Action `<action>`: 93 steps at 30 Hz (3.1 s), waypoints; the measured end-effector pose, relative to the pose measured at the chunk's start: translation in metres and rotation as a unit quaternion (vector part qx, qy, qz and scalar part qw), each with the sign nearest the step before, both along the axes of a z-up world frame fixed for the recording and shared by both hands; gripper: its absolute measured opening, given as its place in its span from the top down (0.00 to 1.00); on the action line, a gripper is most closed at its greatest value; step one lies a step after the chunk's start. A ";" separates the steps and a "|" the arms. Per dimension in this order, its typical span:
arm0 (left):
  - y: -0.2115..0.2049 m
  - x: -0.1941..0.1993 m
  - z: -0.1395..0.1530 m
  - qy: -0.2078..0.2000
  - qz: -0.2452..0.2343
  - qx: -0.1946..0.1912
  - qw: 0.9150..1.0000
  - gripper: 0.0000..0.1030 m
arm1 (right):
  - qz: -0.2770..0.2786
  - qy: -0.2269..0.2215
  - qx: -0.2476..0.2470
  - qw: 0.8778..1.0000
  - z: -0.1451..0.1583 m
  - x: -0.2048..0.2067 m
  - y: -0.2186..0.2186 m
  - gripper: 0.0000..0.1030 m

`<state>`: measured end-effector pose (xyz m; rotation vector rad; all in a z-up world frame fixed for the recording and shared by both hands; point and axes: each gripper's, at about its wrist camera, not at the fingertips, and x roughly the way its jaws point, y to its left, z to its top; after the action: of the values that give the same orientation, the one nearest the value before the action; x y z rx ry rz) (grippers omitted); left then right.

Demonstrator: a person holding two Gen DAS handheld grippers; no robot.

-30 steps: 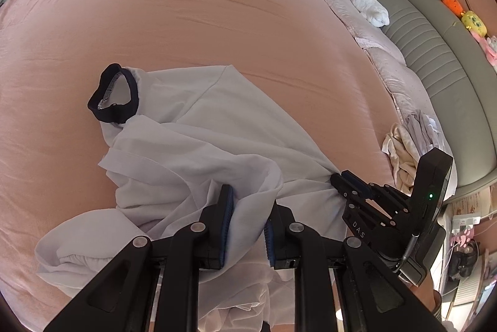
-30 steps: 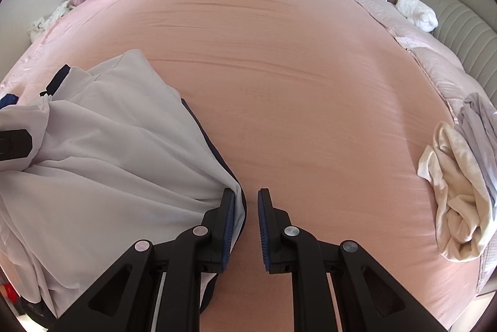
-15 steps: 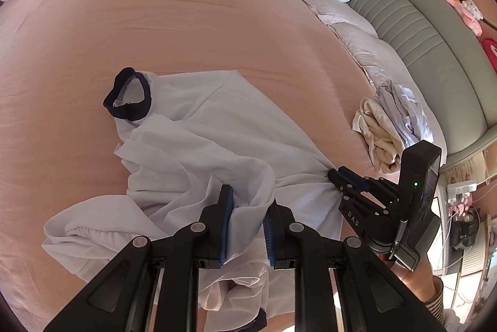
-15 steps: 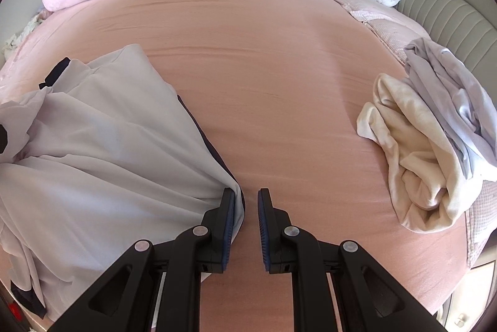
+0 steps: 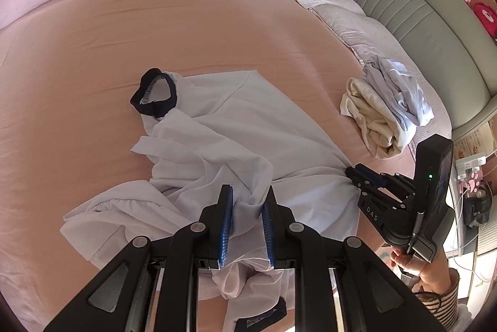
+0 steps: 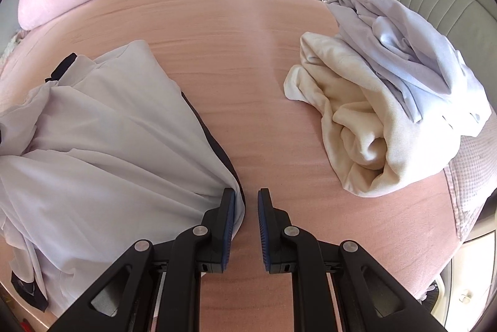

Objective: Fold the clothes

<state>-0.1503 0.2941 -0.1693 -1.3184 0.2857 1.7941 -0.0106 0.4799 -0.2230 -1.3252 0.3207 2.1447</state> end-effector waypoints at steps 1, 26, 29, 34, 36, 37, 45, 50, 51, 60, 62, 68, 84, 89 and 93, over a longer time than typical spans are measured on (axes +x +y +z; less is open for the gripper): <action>-0.003 -0.003 -0.001 -0.003 0.006 -0.002 1.000 0.84 | -0.001 0.001 -0.004 1.000 0.000 0.001 0.001 0.88; -0.077 -0.042 -0.022 -0.029 0.098 -0.040 0.994 0.35 | -0.006 0.071 -0.108 0.992 0.015 -0.009 0.003 0.36; -0.064 -0.031 -0.023 0.000 0.068 -0.045 0.997 0.35 | -0.009 0.082 -0.119 0.989 0.022 -0.007 0.002 0.36; -0.046 -0.017 -0.022 0.040 0.034 -0.050 0.997 0.35 | 0.013 0.119 -0.157 0.980 0.042 -0.007 -0.012 0.26; -0.045 -0.016 -0.023 0.049 0.029 -0.054 0.997 0.35 | 0.032 0.116 -0.160 0.980 0.045 -0.015 -0.023 0.26; -0.046 -0.016 -0.023 0.051 0.026 -0.055 0.997 0.35 | 0.041 0.114 -0.161 0.980 0.047 -0.020 -0.028 0.26; -0.065 -0.024 -0.025 0.068 0.028 -0.055 0.996 0.35 | 0.065 0.096 -0.234 0.965 0.040 -0.054 -0.060 0.25; -0.081 -0.036 -0.030 0.073 0.042 -0.063 0.994 0.35 | 0.083 0.078 -0.242 0.963 0.037 -0.084 -0.080 0.26; -0.084 -0.039 -0.031 0.070 0.045 -0.064 0.994 0.35 | 0.087 0.074 -0.244 0.963 0.036 -0.090 -0.084 0.26; -0.103 -0.067 -0.050 0.003 0.057 -0.045 0.997 0.35 | 0.081 0.031 -0.254 0.963 0.017 -0.125 -0.100 0.26; -0.099 -0.069 -0.056 -0.007 0.044 -0.047 0.998 0.35 | 0.075 0.022 -0.259 0.963 0.011 -0.131 -0.100 0.26; -0.087 -0.066 -0.072 0.001 0.027 -0.058 0.998 0.35 | 0.053 0.033 -0.286 0.956 0.002 -0.135 -0.094 0.26; -0.084 -0.032 -0.067 0.134 0.029 -0.058 0.989 0.72 | 0.091 0.070 -0.312 0.943 -0.003 -0.145 -0.105 0.82; -0.093 -0.035 -0.063 0.132 0.044 -0.058 0.989 0.78 | 0.098 0.086 -0.344 0.930 -0.003 -0.153 -0.108 0.84; -0.102 -0.047 -0.059 0.117 0.064 -0.049 0.990 0.80 | 0.108 0.100 -0.368 0.918 0.003 -0.172 -0.113 0.85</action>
<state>-0.1977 0.1924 -0.2281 -1.2163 0.4307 2.0703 -0.1830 0.3669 -0.2195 -1.5765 1.2118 2.4618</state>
